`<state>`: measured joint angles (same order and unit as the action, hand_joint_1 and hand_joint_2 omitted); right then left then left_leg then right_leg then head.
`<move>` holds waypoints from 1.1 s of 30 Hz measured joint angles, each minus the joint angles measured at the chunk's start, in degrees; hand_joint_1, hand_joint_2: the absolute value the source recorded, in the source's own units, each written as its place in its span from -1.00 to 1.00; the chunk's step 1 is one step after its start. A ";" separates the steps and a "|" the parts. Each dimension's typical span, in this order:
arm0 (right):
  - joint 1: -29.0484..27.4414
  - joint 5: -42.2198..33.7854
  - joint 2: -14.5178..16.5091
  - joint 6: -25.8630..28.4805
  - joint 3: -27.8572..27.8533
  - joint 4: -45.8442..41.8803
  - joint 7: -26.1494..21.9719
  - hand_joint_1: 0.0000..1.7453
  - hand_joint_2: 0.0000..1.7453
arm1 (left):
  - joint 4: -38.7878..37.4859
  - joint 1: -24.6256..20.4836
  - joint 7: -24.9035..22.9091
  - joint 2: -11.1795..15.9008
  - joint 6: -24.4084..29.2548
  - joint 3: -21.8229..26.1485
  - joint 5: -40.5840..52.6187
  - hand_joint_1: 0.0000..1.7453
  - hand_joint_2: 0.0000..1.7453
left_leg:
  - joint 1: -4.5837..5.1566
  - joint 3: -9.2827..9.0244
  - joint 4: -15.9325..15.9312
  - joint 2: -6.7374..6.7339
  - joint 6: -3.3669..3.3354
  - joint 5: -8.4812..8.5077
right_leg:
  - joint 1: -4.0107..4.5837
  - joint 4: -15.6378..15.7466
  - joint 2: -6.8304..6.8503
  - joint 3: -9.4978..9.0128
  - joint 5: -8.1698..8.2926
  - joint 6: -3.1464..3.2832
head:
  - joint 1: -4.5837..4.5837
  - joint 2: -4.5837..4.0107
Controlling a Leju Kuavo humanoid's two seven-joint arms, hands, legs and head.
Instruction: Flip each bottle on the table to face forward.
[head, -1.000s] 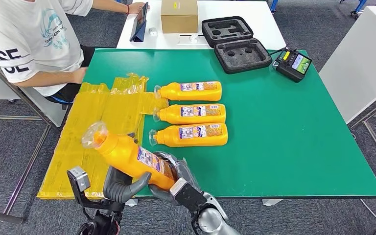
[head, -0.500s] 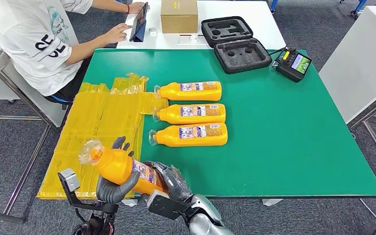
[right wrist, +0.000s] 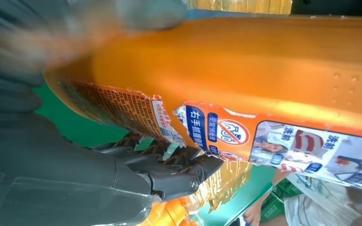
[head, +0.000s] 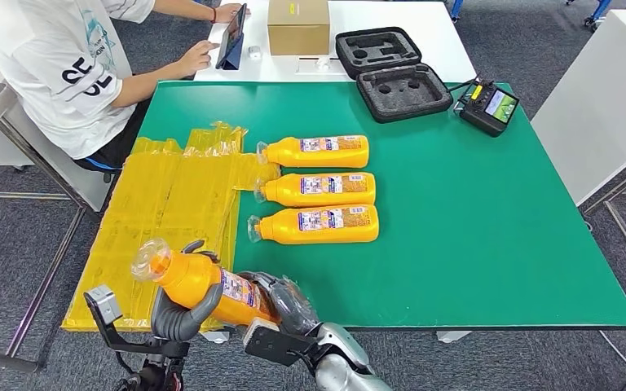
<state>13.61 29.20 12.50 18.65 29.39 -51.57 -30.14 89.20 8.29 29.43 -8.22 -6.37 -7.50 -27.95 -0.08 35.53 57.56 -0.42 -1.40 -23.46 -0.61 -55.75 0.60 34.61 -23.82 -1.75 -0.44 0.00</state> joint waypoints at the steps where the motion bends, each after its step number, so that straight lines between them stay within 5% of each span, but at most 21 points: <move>1: -0.07 -0.22 0.01 0.11 -0.09 -0.24 -0.18 -0.05 0.50 | 0.10 -0.03 -0.02 -0.01 0.01 0.02 0.19 1.00 1.00 | 0.00 0.00 0.00 0.00 0.00 0.00 | 0.00 0.00 0.00 0.00 0.00 0.00 | 0.00 0.00; 3: -0.32 -0.71 0.02 0.52 -0.27 -0.95 -0.62 -1.00 -0.50 | 0.30 -0.20 -0.03 -0.03 0.01 0.05 0.55 1.00 1.00 | 0.00 0.00 0.00 0.00 0.00 0.00 | 0.00 0.00 0.00 -0.01 0.00 0.00 | 0.01 0.00; 4: -0.46 -0.91 0.03 0.84 -0.36 -1.39 -0.83 -1.00 -1.00 | 0.34 -0.29 -0.05 -0.04 0.01 0.08 0.75 1.00 1.00 | 0.00 0.00 0.00 0.01 0.00 0.00 | 0.00 0.00 0.00 -0.01 0.00 0.00 | 0.01 0.00; 11: -1.31 -5.53 0.02 2.25 -1.47 -6.51 -4.68 -1.00 -1.00 | 0.37 -0.56 0.34 -0.04 1.42 0.38 2.21 1.00 1.00 | 0.01 0.00 0.00 0.00 0.00 0.00 | -0.01 0.00 0.00 0.00 0.00 0.00 | 0.01 0.00; 15: -2.68 -14.29 -0.38 -3.22 -2.43 -12.51 -7.22 -1.00 -1.00 | 0.36 -1.04 1.73 -0.01 4.47 0.79 5.74 1.00 1.00 | 0.01 0.00 0.01 0.01 0.00 0.00 | 0.00 0.00 0.00 0.01 0.00 0.00 | 0.01 0.00; 19: -4.25 -24.83 -0.92 -9.67 -4.24 -18.99 -9.15 -1.00 -1.00 | 0.28 -2.25 4.85 0.21 13.10 1.44 15.34 1.00 1.00 | 0.00 0.00 0.01 0.01 0.00 0.00 | 0.00 0.00 0.00 0.00 0.00 0.00 | 0.01 0.00; 26: -4.93 -26.19 -1.60 -5.50 -6.74 -25.55 -9.88 -1.00 -1.00 | -0.84 -6.64 6.45 2.04 32.63 2.62 40.01 1.00 1.00 | 0.00 -0.01 0.01 0.01 -0.02 0.04 | 0.00 0.00 0.01 -0.01 0.02 -0.01 | 0.02 0.00; 33: -4.96 -25.84 -1.62 -4.61 -7.09 -27.40 -9.88 -1.00 -1.00 | -2.71 -10.32 4.42 3.78 36.60 3.29 47.66 1.00 1.00 | 0.00 0.00 0.01 0.00 -0.02 0.04 | 0.00 -0.01 0.00 0.02 0.02 -0.01 | 0.01 0.00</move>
<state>8.64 3.36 10.88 14.04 22.30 -78.97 -40.02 86.49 -2.03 33.85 -4.44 30.24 -4.21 19.70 -0.08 35.53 57.57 -0.42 -1.43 -23.41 -0.61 -55.76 0.61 34.63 -23.79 -1.76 -0.43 0.00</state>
